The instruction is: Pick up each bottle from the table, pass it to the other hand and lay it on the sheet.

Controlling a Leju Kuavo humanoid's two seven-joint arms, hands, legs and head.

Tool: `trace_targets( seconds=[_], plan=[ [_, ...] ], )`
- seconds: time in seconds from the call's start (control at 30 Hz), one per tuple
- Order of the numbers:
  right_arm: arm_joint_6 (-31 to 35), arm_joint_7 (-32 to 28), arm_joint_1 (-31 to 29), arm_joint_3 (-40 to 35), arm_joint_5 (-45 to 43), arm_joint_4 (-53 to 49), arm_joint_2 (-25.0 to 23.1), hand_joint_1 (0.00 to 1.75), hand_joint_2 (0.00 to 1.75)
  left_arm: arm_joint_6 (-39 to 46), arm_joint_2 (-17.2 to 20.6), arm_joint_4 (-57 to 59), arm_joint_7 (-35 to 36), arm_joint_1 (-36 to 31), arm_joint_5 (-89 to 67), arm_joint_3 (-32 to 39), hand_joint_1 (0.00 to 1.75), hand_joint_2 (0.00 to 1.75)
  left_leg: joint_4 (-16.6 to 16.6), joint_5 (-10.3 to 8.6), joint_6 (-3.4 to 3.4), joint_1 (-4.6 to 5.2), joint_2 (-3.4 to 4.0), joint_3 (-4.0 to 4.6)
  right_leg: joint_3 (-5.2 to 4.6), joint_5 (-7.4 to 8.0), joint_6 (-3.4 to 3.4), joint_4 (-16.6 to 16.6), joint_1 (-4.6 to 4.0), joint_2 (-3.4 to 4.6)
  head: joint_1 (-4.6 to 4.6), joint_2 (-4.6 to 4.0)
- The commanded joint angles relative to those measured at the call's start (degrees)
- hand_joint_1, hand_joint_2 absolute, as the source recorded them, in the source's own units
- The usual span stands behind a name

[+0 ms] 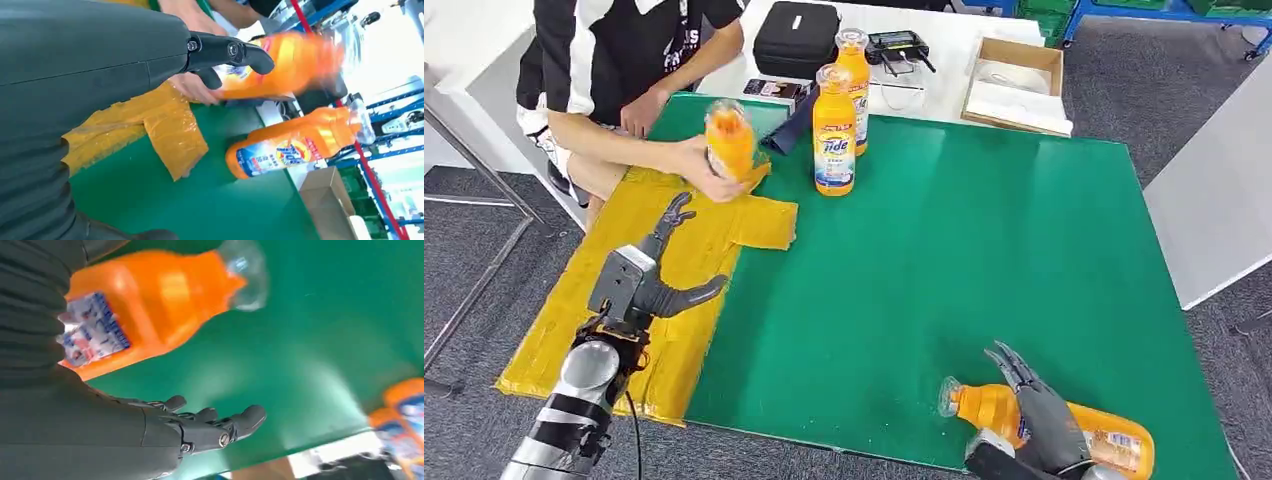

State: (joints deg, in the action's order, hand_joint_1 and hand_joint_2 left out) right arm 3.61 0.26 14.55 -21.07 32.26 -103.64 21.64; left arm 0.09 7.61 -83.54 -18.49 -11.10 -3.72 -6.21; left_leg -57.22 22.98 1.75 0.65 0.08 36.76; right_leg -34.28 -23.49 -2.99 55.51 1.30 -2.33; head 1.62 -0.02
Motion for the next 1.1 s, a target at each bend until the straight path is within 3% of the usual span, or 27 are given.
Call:
trace_targets(
  seconds=[0.03,0.37,0.53,0.83,1.1],
  plan=[
    [0.9,4.9,-1.6,-3.5,2.5,0.9,1.8,0.0,1.75,1.4,0.1,4.1,0.9,-2.2,0.3,-1.9,0.0,1.75,0.0,0.09,-0.13,-0.06,-0.03,-0.27,0.32,-0.09,0.14,0.0,-0.03,0.13,0.02,0.0],
    [-0.3,16.9,-1.2,-1.8,14.1,3.2,2.6,0.0,1.75,1.4,-0.2,2.2,2.7,-0.1,1.1,-0.5,0.0,1.75,0.0,0.08,-0.11,-0.05,0.04,-0.22,0.26,-0.05,0.12,-0.1,-0.04,0.16,0.0,0.0],
    [-0.3,17.0,-1.3,-1.6,14.2,3.1,2.6,0.0,1.75,1.3,-0.3,2.0,2.8,-0.2,1.1,-0.5,0.0,1.75,0.0,0.12,-0.13,-0.08,0.03,-0.28,0.32,-0.09,0.15,-0.1,-0.06,0.19,0.02,0.0],
    [-3.5,25.7,1.1,5.3,19.9,5.0,1.4,0.0,1.75,1.0,-0.4,1.3,3.8,1.3,1.4,0.4,0.0,1.75,0.0,0.07,-0.09,-0.06,0.01,-0.16,0.21,-0.04,0.1,-0.1,-0.04,0.12,0.0,0.0],
    [-3.0,25.5,2.2,6.0,19.9,5.2,1.8,0.0,1.75,1.1,-0.2,1.7,3.5,1.8,1.3,0.7,0.0,1.75,0.0,0.13,-0.13,-0.08,0.01,-0.28,0.33,-0.1,0.15,-0.1,-0.06,0.16,0.02,0.0]
  ],
)
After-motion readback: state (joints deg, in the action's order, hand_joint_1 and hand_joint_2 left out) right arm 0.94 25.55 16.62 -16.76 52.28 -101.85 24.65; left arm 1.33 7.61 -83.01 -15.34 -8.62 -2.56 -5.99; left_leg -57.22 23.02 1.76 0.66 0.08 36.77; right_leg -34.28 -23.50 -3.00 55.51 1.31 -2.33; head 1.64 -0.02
